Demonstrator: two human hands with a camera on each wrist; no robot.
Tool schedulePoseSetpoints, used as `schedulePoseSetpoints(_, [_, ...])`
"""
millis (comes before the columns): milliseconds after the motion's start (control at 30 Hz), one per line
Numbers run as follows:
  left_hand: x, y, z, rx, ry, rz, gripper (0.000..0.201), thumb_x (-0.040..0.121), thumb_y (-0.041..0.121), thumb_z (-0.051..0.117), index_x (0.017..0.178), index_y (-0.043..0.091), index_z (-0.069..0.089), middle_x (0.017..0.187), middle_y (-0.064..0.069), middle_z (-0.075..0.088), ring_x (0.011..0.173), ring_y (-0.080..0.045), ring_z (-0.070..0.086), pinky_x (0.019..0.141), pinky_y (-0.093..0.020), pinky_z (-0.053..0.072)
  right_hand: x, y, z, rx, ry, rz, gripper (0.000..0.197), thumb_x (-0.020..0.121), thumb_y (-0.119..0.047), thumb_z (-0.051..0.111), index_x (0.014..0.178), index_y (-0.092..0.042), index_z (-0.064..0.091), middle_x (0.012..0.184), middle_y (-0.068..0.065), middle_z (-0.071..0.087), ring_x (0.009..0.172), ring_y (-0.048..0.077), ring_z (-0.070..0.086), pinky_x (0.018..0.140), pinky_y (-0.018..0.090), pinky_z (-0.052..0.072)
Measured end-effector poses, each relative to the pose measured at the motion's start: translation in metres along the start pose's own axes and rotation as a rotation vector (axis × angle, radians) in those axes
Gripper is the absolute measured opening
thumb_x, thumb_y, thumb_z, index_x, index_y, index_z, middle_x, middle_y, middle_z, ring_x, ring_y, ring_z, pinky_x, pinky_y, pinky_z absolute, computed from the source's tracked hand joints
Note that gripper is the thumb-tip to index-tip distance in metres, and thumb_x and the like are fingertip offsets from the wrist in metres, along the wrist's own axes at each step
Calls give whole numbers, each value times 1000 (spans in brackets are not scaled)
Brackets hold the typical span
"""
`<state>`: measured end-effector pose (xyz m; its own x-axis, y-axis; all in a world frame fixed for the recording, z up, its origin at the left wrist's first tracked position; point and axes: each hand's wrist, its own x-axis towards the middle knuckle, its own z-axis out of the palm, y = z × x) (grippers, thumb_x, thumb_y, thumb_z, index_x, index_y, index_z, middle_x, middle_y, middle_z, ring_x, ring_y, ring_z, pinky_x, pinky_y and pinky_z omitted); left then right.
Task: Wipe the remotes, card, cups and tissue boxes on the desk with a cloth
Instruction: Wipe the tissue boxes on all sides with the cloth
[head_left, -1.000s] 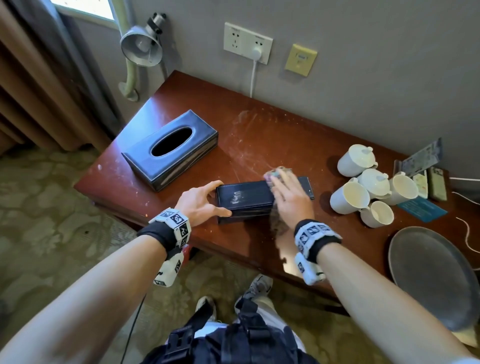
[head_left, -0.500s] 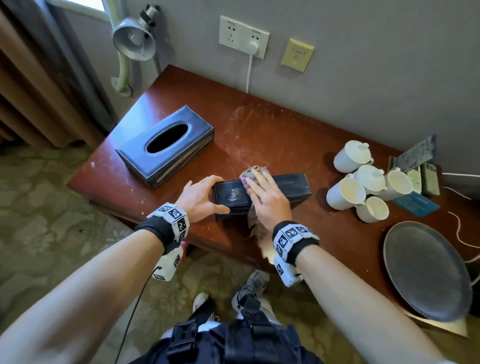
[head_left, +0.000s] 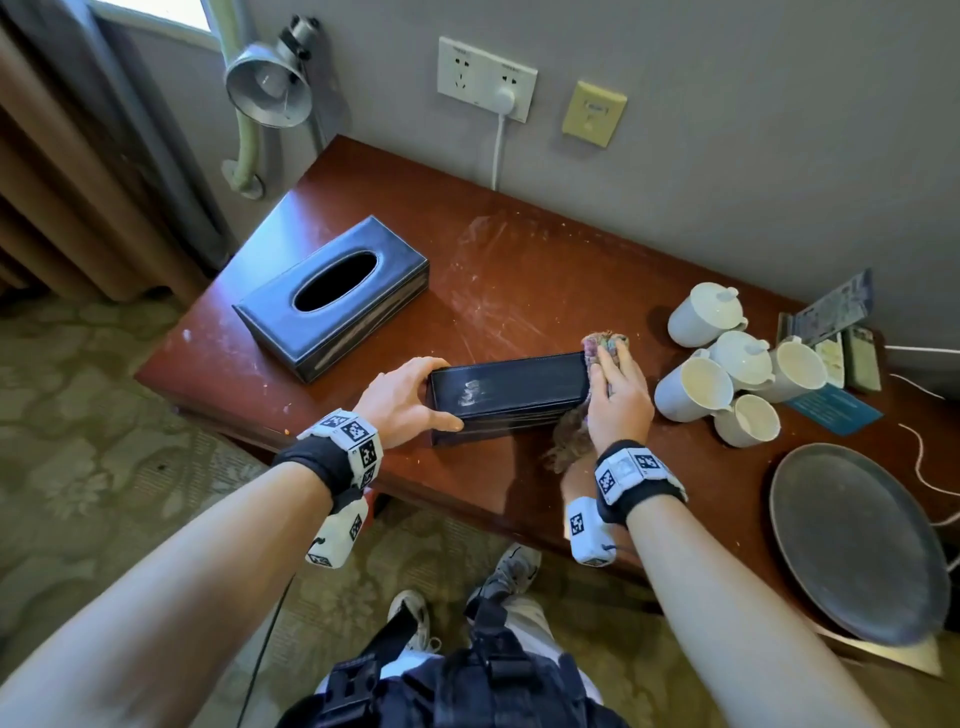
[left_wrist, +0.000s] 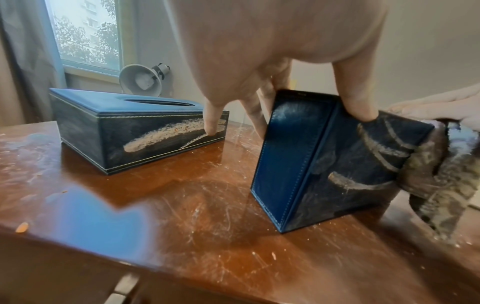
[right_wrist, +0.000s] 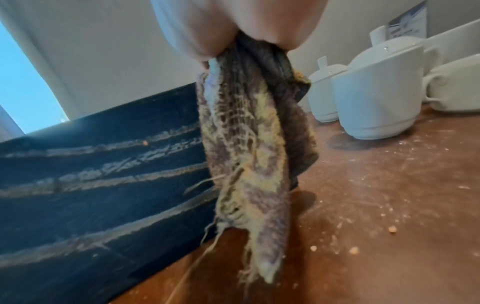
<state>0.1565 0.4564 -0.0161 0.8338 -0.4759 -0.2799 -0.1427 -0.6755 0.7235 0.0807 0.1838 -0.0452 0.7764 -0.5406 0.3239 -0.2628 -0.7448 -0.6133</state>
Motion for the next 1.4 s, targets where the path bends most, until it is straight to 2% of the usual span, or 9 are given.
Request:
schedulePoseSetpoints(133, [-1, 0, 0, -44, -17, 16, 78, 75, 34, 84, 140, 23, 44, 130, 6, 54, 115, -14, 52, 92, -27, 39, -11, -31, 16, -134, 3, -146, 27, 97, -16, 54, 117, -10, 71, 134, 11, 61, 124, 35, 54, 107, 41, 40])
schedulePoseSetpoints(233, [-1, -3, 2, -69, -29, -14, 77, 75, 33, 85, 138, 25, 41, 128, 5, 54, 117, -15, 52, 95, -30, 41, -39, -66, 34, -74, -219, -395, 30, 97, -21, 56, 123, -20, 69, 137, 4, 59, 129, 29, 51, 112, 36, 30])
schedulePoseSetpoints(333, [0, -9, 1, -154, -64, -40, 77, 73, 25, 87, 128, 25, 33, 134, -1, 51, 127, -16, 49, 106, -39, 42, -42, -67, 32, -7, -346, -525, 32, 96, -26, 56, 126, -24, 67, 141, -1, 56, 133, 24, 48, 115, 36, 33])
schedulePoseSetpoints(533, [-1, -9, -4, -167, -92, -39, 67, 76, 20, 85, 119, 22, 34, 132, -2, 53, 127, -17, 50, 104, -45, 43, -25, -71, 35, -99, -360, -387, 40, 101, -26, 44, 138, -16, 57, 148, 8, 47, 141, 32, 36, 120, 48, 20])
schedulePoseSetpoints(667, [-3, -12, -3, -207, -105, -13, 67, 74, 22, 86, 117, 21, 36, 132, -3, 55, 128, -17, 51, 106, -45, 43, -59, -93, 42, -5, -447, -507, 37, 100, -27, 46, 133, -22, 61, 149, -1, 47, 143, 26, 34, 117, 33, 21])
schedulePoseSetpoints(767, [-6, -14, -2, -245, -86, -30, 65, 74, 22, 86, 116, 22, 36, 132, -2, 55, 128, -18, 51, 105, -47, 43, -44, -70, 28, -63, -455, -667, 41, 98, -28, 43, 133, -19, 61, 146, 1, 50, 139, 25, 41, 116, 36, 29])
schedulePoseSetpoints(967, [-6, -11, -2, -284, -76, -54, 62, 74, 21, 85, 114, 25, 37, 131, -4, 56, 127, -20, 50, 105, -51, 42, -34, -61, 25, -54, -388, -377, 35, 98, -21, 50, 130, -20, 64, 148, 1, 47, 143, 29, 34, 119, 38, 22])
schedulePoseSetpoints(1200, [-8, -8, -2, -271, -62, -38, 62, 76, 19, 84, 118, 18, 38, 126, -5, 59, 120, -20, 54, 96, -39, 43, -45, -67, 29, -54, -441, -668, 35, 95, -23, 53, 128, -22, 65, 145, 2, 52, 137, 27, 44, 114, 39, 35])
schedulePoseSetpoints(1400, [-5, -8, -2, -251, -67, -65, 63, 76, 21, 84, 118, 22, 36, 133, -4, 54, 127, -19, 49, 103, -43, 43, -29, -58, 23, -112, -368, -398, 35, 98, -22, 50, 129, -23, 65, 147, 1, 50, 140, 28, 38, 116, 41, 32])
